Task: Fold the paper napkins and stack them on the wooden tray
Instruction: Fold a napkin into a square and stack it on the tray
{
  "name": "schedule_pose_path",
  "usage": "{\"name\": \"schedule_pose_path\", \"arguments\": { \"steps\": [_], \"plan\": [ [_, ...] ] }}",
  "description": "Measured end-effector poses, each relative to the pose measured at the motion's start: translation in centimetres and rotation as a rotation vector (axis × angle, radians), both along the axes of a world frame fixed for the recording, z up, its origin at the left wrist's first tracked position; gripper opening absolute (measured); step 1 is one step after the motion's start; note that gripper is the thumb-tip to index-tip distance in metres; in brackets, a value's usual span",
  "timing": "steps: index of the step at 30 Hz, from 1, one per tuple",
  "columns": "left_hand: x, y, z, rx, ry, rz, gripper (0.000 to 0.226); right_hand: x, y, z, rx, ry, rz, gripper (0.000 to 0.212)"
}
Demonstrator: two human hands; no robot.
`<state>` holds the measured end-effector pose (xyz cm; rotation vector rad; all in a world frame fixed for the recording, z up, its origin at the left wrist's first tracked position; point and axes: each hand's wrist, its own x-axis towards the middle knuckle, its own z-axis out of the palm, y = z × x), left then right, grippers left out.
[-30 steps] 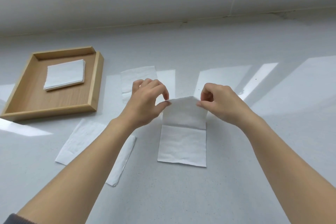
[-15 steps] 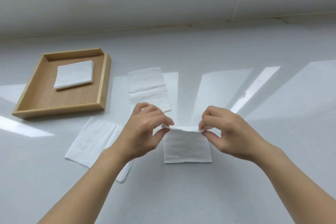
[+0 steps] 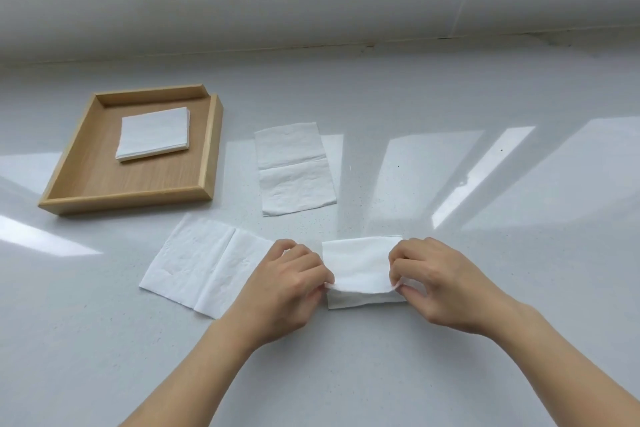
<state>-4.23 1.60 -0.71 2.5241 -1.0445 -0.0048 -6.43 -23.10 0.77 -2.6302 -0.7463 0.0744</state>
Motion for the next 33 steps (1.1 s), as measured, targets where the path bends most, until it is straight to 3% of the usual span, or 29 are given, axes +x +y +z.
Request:
{"name": "schedule_pose_path", "arguments": {
  "steps": [2,6,10,14,16,20,24,28,33],
  "plan": [
    [-0.4,0.1,0.0,0.007,0.047,0.001,0.01,-0.2,-0.1,-0.2,-0.005,0.016,0.009,0.003],
    [-0.7,0.3,0.2,-0.066,0.097,0.049,0.029,-0.6,-0.3,-0.6,0.033,0.086,-0.026,0.024],
    [0.4,-0.6,0.4,-0.267,0.147,0.327,0.025,-0.7,-0.4,-0.7,0.071,0.098,-0.058,0.029],
    [2.1,-1.9,1.1,-0.608,0.485,0.678,0.013,-0.7,-0.2,-0.8,0.078,0.123,-0.09,0.027],
    [2.9,-2.3,0.9,-0.542,0.522,0.704,0.014,-0.7,-0.1,-0.7,0.085,0.123,-0.099,0.026],
    [3.6,-2.7,0.3,-0.257,0.471,0.668,0.02,-0.8,-0.1,-0.6,0.109,0.132,-0.118,0.028],
    [3.6,-3.0,0.0,-0.125,0.441,0.651,0.019,-0.7,0.0,-0.8,0.142,0.13,-0.119,0.027],
    [3.4,-3.1,-0.3,-0.171,0.396,0.601,0.02,-0.5,0.0,-1.0,0.214,0.136,-0.138,0.029],
    [2.0,-2.4,-1.8,-0.304,-0.034,0.514,0.022,-0.1,0.4,-1.1,0.399,0.047,-0.385,0.042]
  ]
}}
